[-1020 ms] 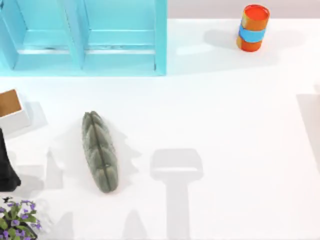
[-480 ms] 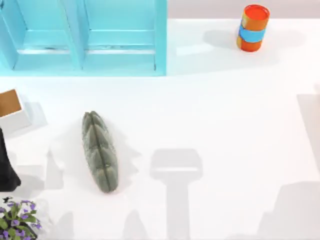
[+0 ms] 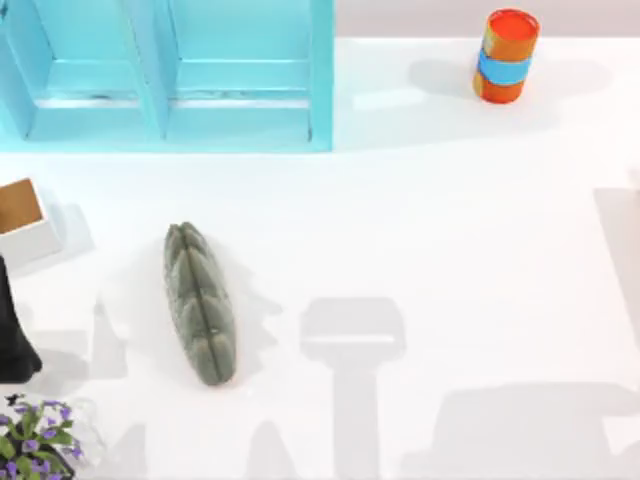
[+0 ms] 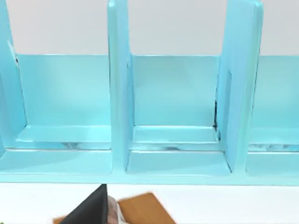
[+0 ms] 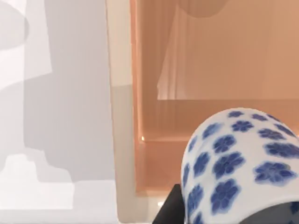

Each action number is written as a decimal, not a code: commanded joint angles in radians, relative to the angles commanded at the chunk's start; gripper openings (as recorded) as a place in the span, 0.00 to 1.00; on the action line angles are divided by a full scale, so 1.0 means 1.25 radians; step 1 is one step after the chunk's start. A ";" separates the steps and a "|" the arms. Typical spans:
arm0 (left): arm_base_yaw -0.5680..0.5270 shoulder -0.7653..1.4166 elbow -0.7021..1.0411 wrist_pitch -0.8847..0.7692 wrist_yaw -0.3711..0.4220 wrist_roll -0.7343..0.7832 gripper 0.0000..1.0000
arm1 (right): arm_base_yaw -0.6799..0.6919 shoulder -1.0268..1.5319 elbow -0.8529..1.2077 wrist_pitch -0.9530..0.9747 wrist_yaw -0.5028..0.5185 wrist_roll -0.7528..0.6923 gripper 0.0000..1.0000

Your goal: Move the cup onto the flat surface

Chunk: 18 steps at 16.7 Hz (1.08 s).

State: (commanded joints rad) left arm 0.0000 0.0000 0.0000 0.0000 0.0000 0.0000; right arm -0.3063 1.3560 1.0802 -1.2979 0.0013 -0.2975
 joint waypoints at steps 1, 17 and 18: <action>0.000 0.000 0.000 0.000 0.000 0.000 1.00 | -0.004 0.004 -0.003 0.002 -0.001 0.000 0.00; 0.000 0.000 0.000 0.000 0.000 0.000 1.00 | 0.774 0.437 0.481 -0.071 -0.001 0.780 0.00; 0.000 0.000 0.000 0.000 0.000 0.000 1.00 | 0.827 0.462 0.509 -0.071 -0.001 0.833 0.00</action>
State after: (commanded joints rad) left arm 0.0000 0.0000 0.0000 0.0000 0.0000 0.0000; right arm 0.7275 1.9334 1.7170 -1.3861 0.0005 0.7439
